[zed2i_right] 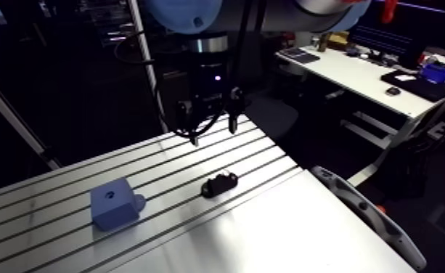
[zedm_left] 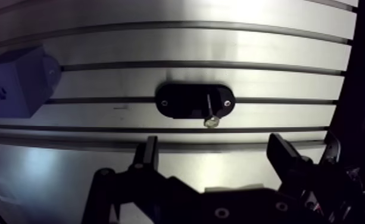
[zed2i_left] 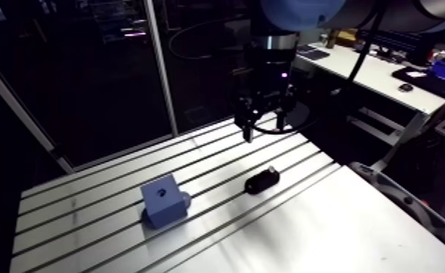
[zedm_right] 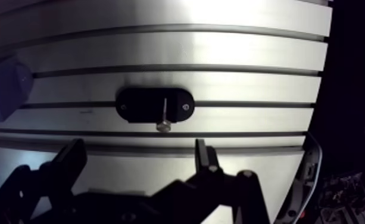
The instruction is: Pick up the M10 bolt and insert it into the hex recess until seated.
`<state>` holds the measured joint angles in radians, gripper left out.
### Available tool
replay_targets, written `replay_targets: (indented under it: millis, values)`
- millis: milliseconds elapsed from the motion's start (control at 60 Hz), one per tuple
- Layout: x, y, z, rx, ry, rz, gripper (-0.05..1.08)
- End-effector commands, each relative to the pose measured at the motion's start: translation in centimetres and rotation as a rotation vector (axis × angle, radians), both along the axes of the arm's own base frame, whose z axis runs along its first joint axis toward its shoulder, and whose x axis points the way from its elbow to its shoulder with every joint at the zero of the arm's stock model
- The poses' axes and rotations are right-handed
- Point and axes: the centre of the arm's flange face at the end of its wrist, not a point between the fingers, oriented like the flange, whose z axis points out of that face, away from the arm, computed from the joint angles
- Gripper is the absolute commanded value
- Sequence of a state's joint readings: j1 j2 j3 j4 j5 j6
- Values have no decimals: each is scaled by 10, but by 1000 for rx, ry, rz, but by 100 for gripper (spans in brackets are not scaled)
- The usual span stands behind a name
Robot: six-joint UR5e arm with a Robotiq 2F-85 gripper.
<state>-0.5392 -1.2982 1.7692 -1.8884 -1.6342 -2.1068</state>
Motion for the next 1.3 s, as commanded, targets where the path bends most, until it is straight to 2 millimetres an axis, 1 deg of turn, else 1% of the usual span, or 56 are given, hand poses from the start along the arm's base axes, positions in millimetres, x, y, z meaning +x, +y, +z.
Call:
replay_targets:
  millis: [17,167,233,367,550,667,783,883,1117,1233,1300]
  values:
    - [3,-1,-11,2,-6,-2,1]
    - [5,1,-14,17,-4,0,1]
    - [7,8,-19,21,-3,-9,1]
    - [9,14,-27,14,-13,-20,1]
    - [13,19,-37,3,-31,-30,2]
    - [13,18,-39,2,-34,-32,13]
    - [13,18,-40,1,-37,-35,18]
    - [16,16,-44,-4,-44,-39,26]
    - [19,12,-50,-12,-57,-45,33]
    - [20,11,-52,-10,-52,-43,39]
    - [20,11,-56,-12,-56,-43,39]
